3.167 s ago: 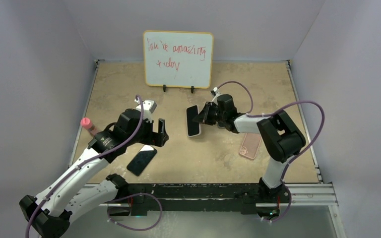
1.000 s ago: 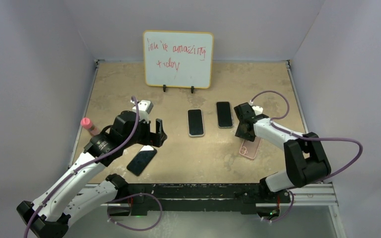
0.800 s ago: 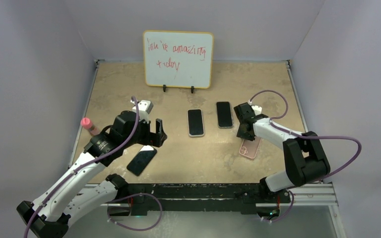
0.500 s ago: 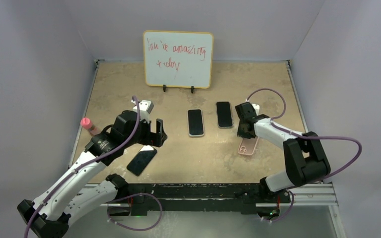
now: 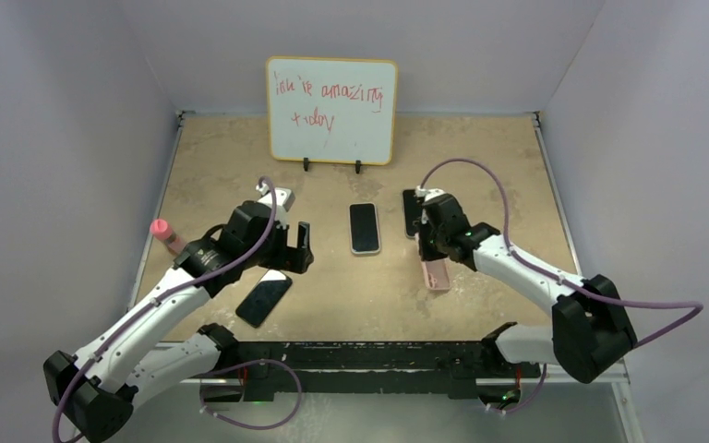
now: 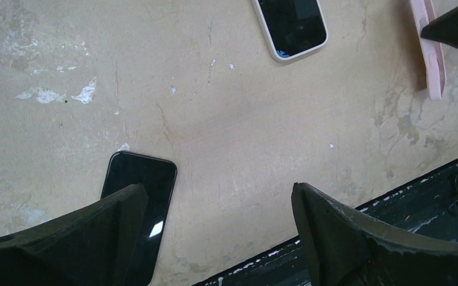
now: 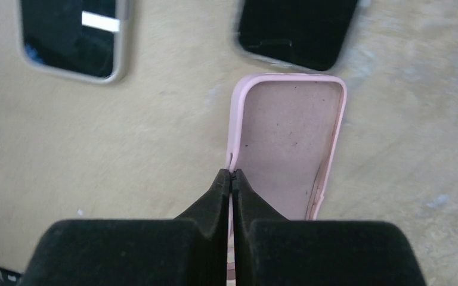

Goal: Put the phone into the phone case

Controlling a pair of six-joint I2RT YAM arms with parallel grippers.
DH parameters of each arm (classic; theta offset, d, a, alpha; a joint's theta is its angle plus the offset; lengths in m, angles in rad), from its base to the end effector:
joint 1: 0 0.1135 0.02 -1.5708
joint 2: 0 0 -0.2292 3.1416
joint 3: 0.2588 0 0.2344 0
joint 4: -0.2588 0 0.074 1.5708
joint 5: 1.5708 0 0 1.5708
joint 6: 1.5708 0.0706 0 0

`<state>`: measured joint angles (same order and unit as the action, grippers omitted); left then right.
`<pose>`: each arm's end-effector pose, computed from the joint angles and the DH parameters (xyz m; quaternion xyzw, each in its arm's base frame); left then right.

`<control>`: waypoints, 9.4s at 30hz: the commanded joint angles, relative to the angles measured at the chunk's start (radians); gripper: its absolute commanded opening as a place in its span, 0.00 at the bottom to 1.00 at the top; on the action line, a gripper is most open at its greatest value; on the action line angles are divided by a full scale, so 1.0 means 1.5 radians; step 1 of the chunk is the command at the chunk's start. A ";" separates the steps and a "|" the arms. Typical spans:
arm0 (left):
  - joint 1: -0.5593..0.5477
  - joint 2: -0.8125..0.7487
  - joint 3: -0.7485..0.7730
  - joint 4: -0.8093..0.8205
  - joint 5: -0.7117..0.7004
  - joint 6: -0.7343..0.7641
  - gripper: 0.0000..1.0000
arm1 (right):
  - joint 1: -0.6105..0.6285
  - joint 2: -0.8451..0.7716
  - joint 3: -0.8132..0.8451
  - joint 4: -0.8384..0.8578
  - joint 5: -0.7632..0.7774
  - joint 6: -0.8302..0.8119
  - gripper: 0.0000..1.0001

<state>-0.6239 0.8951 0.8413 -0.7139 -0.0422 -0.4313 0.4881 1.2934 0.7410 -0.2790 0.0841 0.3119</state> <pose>0.1723 -0.1203 0.2397 0.0803 0.9168 -0.1800 0.3474 0.2491 0.1255 0.1594 -0.0668 0.9293 0.1045 0.3478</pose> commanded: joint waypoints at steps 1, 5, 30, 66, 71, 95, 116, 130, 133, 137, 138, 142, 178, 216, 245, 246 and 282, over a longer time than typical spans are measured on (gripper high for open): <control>0.002 0.017 0.030 -0.001 -0.005 -0.029 0.97 | 0.088 -0.005 0.046 -0.016 -0.009 -0.074 0.00; 0.004 0.016 0.040 -0.019 -0.038 -0.057 0.98 | 0.165 -0.006 0.040 0.001 -0.055 -0.141 0.00; 0.102 0.101 0.043 -0.035 0.058 -0.077 1.00 | 0.491 0.046 -0.024 0.060 -0.150 -0.549 0.00; 0.304 0.154 -0.085 -0.077 -0.072 -0.320 1.00 | 0.498 -0.189 -0.195 0.338 -0.058 -0.328 0.86; 0.304 0.175 -0.102 -0.071 -0.117 -0.319 1.00 | 0.498 -0.189 -0.200 0.349 -0.058 -0.317 0.88; 0.304 0.187 -0.203 -0.011 -0.003 -0.365 0.99 | 0.499 -0.100 -0.121 0.175 0.013 -0.451 0.89; 0.270 0.098 -0.233 -0.018 0.127 -0.423 0.97 | 0.499 0.002 -0.082 0.125 0.052 -0.442 0.86; 0.234 0.078 -0.240 -0.038 0.133 -0.444 0.98 | 0.495 -0.003 -0.095 0.142 0.120 -0.493 0.82; 0.210 0.067 -0.240 -0.048 0.132 -0.461 0.98 | 0.494 -0.013 -0.094 0.137 0.121 -0.506 0.82; 0.177 0.062 -0.241 -0.054 0.131 -0.480 0.98 | 0.494 -0.019 -0.088 0.111 0.122 -0.511 0.86; 0.170 0.061 -0.240 -0.055 0.131 -0.484 0.98 | 0.494 -0.020 -0.086 0.102 0.128 -0.511 0.87; 0.157 0.051 -0.245 -0.056 0.135 -0.500 0.99 | 0.488 -0.022 -0.084 0.071 0.158 -0.522 0.89; -0.032 0.177 -0.197 0.184 0.121 -0.679 0.97 | 0.448 -0.080 -0.017 0.079 0.251 0.067 0.85; -0.038 0.317 0.069 0.132 0.042 0.561 0.81 | 0.437 -0.191 -0.042 -0.160 0.364 0.577 0.77; -0.047 0.446 0.037 0.060 0.279 1.033 0.87 | 0.437 -0.362 -0.113 -0.231 0.359 0.614 0.79; -0.051 0.443 0.032 0.058 0.281 1.028 0.87 | 0.437 -0.361 -0.113 -0.226 0.360 0.613 0.79; -0.108 0.447 -0.013 0.131 0.273 0.967 0.56 | 0.420 -0.357 -0.124 -0.293 0.406 0.657 0.78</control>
<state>-0.7746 1.5829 0.8703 -0.6502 0.3305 1.0664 1.1435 0.7715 0.5636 -0.6369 0.6052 1.2636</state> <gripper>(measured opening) 0.708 0.792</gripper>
